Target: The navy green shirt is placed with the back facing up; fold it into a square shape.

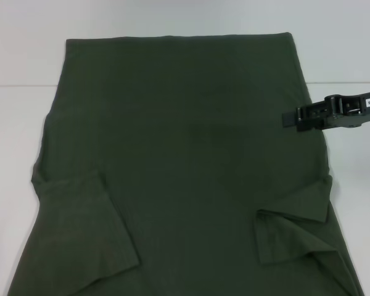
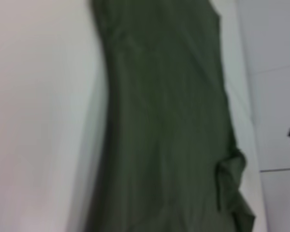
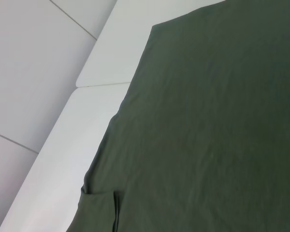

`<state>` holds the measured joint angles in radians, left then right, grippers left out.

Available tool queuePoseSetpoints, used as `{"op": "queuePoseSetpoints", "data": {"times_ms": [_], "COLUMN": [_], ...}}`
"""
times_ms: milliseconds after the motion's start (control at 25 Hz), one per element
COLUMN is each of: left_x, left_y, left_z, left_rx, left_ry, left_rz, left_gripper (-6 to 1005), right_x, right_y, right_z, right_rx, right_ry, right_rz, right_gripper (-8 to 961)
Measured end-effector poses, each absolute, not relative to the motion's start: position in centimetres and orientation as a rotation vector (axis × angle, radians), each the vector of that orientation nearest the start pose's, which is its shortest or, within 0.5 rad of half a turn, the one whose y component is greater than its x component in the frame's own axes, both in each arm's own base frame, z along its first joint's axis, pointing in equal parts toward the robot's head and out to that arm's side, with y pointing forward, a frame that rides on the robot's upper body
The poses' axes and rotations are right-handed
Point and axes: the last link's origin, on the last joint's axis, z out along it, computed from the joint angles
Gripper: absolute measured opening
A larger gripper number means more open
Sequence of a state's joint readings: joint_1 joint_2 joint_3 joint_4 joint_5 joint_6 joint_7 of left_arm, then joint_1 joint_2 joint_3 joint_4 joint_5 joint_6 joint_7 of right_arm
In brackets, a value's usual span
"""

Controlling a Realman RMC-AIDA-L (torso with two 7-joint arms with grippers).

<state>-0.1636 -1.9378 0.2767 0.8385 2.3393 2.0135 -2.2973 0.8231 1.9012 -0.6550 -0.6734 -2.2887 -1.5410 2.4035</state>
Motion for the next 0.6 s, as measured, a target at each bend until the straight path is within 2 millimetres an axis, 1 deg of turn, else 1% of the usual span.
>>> {"op": "queuePoseSetpoints", "data": {"times_ms": [80, 240, 320, 600], "left_x": [-38.4, -38.9, -39.1, -39.3], "left_y": [16.2, 15.8, 15.6, 15.6], "left_z": [10.8, 10.4, 9.7, 8.8], "left_rx": [2.093, 2.076, 2.055, 2.036], "left_ry": [2.390, 2.433, 2.455, 2.478], "left_rz": [0.701, 0.661, 0.629, 0.612], "left_gripper": [702, 699, 697, 691], "right_x": [21.6, 21.5, 21.5, 21.8], "right_y": [41.4, 41.5, 41.5, 41.4], "right_z": [6.6, 6.6, 6.6, 6.5], "right_rx": [-2.451, -2.447, -2.448, -2.443], "right_ry": [1.604, 1.597, 1.596, 1.600], "right_rz": [0.406, 0.408, 0.407, 0.404], "right_gripper": [581, 581, 581, 581]}}
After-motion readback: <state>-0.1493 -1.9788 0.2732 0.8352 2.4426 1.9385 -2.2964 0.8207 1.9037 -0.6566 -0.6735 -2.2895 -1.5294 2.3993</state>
